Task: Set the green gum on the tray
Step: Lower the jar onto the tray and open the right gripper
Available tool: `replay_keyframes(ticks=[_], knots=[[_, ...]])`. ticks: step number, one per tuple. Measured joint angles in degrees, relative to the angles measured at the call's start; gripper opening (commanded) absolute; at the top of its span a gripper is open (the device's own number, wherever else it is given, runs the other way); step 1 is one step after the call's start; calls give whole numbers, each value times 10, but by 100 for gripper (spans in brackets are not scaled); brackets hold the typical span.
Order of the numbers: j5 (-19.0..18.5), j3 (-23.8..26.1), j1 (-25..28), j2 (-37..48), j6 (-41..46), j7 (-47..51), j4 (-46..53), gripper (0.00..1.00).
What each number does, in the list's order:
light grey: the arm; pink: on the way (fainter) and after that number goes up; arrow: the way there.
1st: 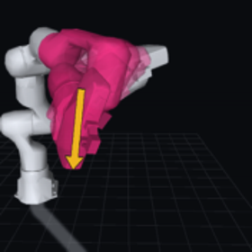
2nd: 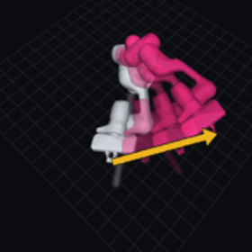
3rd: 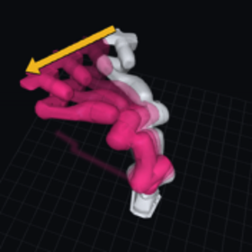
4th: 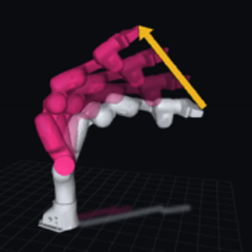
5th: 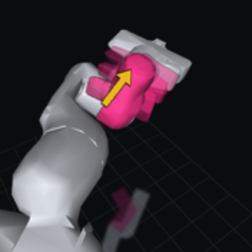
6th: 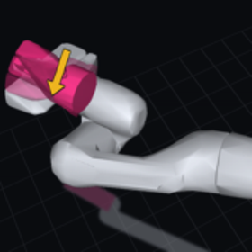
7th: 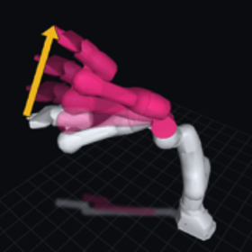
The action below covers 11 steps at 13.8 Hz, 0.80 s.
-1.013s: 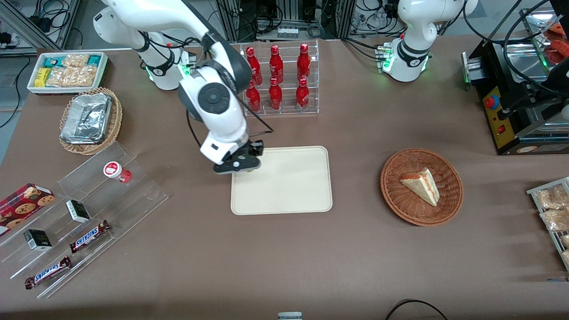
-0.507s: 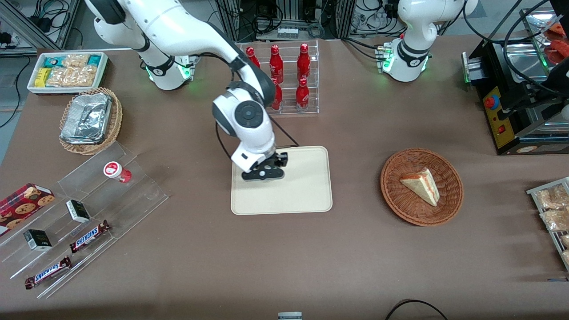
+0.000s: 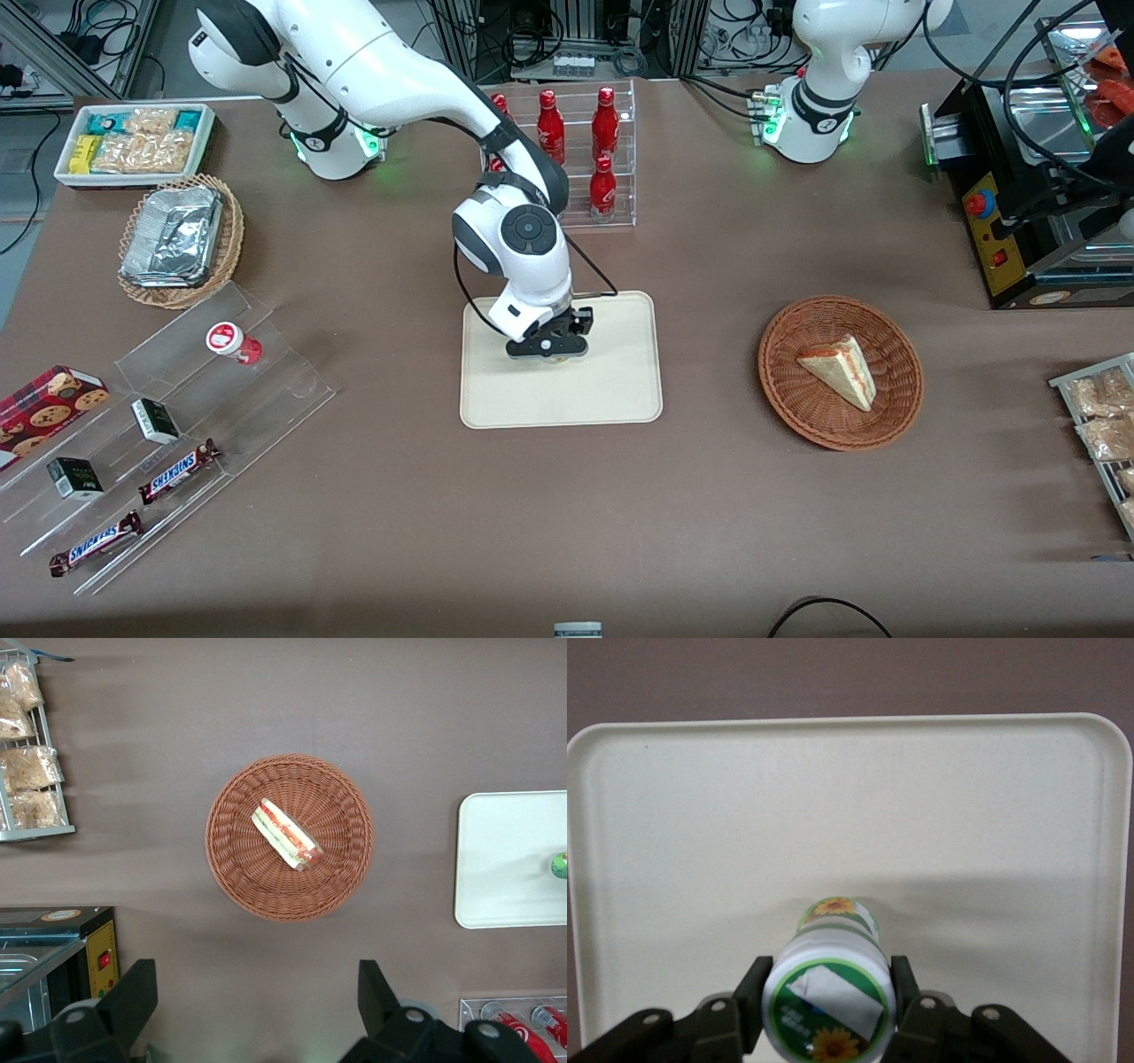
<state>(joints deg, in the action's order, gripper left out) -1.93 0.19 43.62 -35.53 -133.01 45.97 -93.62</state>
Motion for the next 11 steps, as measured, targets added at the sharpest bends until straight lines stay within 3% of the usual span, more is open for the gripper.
replay_keyframes(ticks=[7, 8, 9, 10, 11], knots=[[0, 0, 8, -23, -12, 40, 0, 2], [0, 0, 9, -24, -12, 43, 0, 24], [0, 0, 9, -25, -12, 44, 0, 83], [0, 0, 9, -26, -13, 45, 0, 99], [0, 0, 8, -26, -13, 45, 0, 100]])
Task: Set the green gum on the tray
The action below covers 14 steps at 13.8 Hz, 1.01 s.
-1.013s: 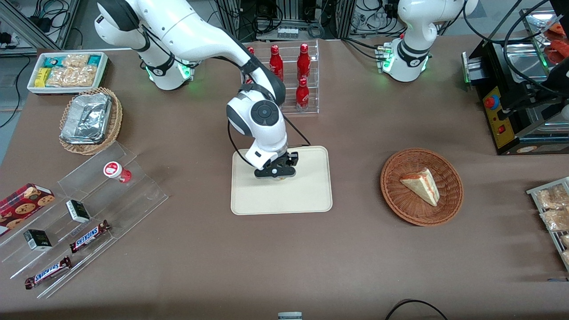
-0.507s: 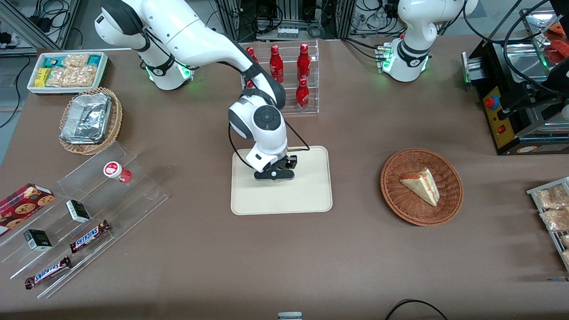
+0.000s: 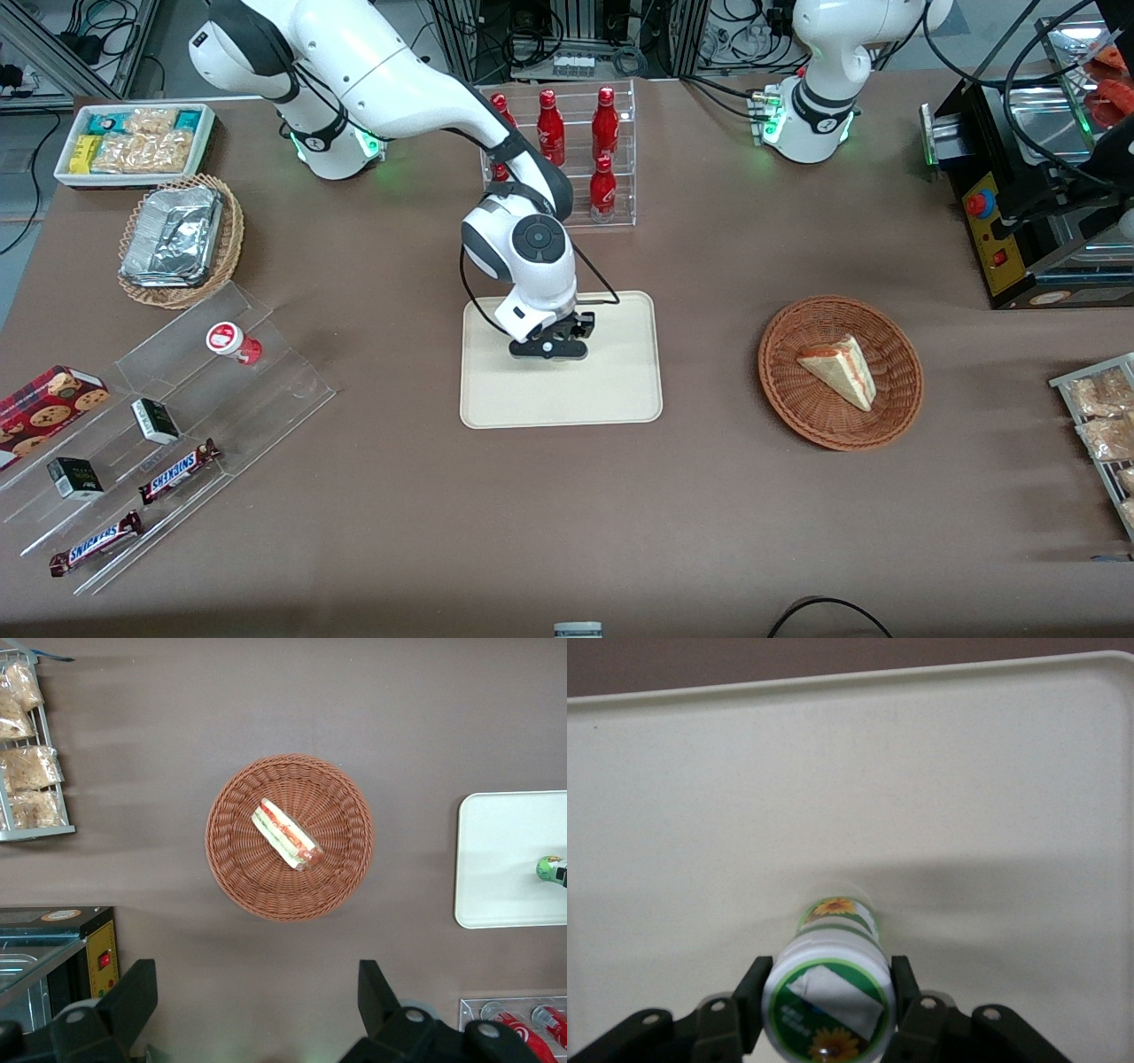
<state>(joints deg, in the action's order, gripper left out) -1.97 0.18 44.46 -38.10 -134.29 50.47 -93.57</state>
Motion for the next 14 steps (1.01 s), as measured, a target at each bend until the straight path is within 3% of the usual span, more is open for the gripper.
replay_keyframes(ticks=[8, 14], knots=[[0, -3, -21, 25, 9, -4, 14, 100], [9, -3, -89, 197, 96, -97, -65, 100]])
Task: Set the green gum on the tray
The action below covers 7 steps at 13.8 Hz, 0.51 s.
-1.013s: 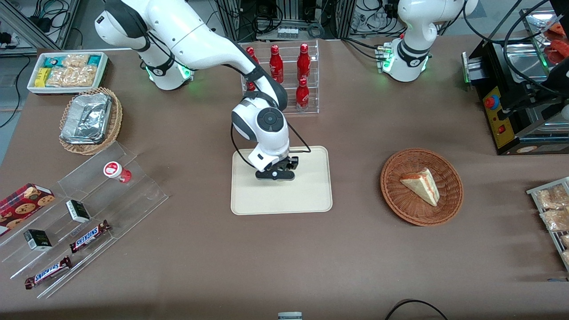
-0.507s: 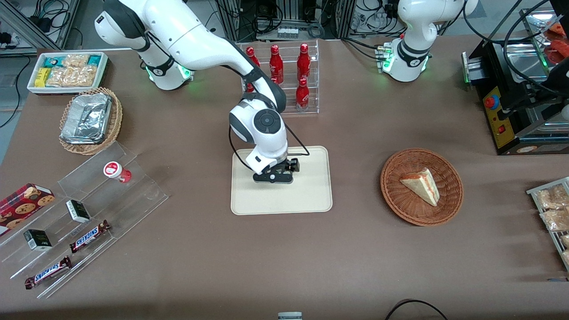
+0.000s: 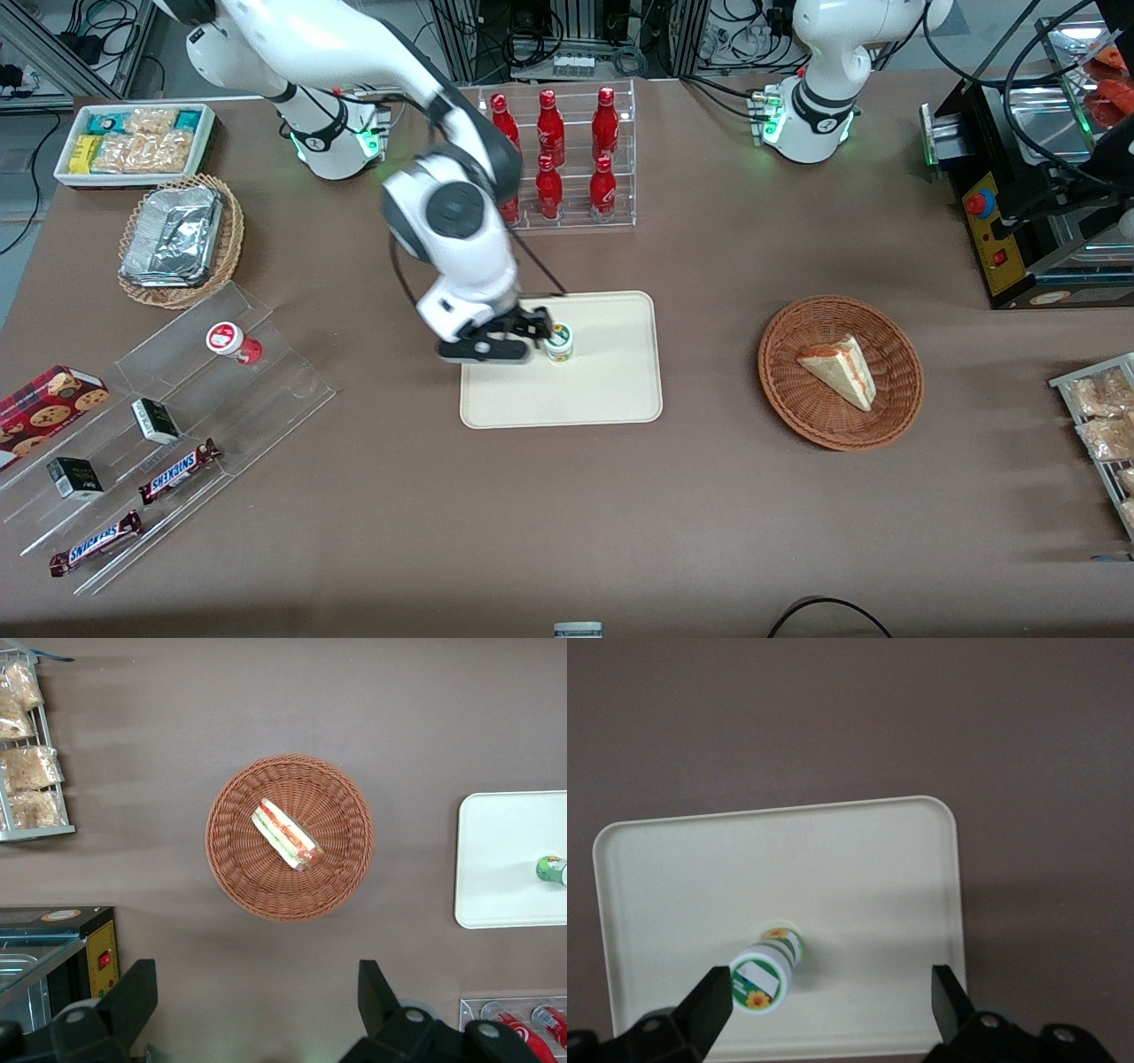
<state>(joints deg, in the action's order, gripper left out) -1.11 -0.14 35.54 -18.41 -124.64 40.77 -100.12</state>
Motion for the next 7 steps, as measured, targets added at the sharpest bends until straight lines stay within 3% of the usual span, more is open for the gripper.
replay_keyframes(ticks=[3, 7], knots=[[45, -1, -58, 101, 79, -92, -54, 100], [54, -3, -169, 180, 204, -194, -65, 100]])
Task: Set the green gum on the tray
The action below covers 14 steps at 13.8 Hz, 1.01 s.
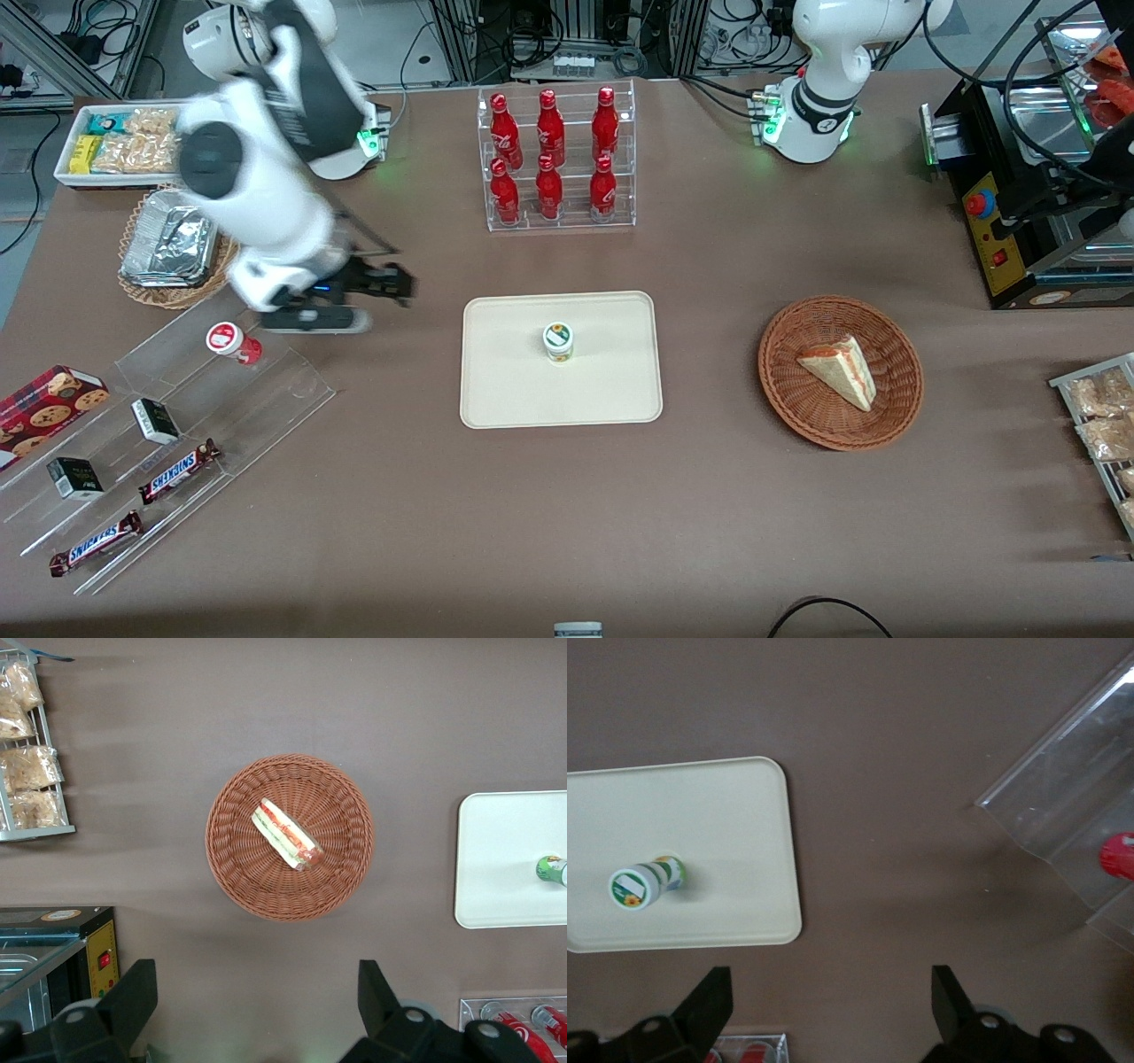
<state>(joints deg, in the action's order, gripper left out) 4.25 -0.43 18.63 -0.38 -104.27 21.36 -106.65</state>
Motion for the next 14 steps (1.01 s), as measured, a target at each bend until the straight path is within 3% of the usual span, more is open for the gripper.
replay_keyframes(ticks=[5, 14], knots=[[-8, -2, -123, 33, 61, -100, 7, 100], [-40, -2, -209, 32, 93, -164, 58, 100]])
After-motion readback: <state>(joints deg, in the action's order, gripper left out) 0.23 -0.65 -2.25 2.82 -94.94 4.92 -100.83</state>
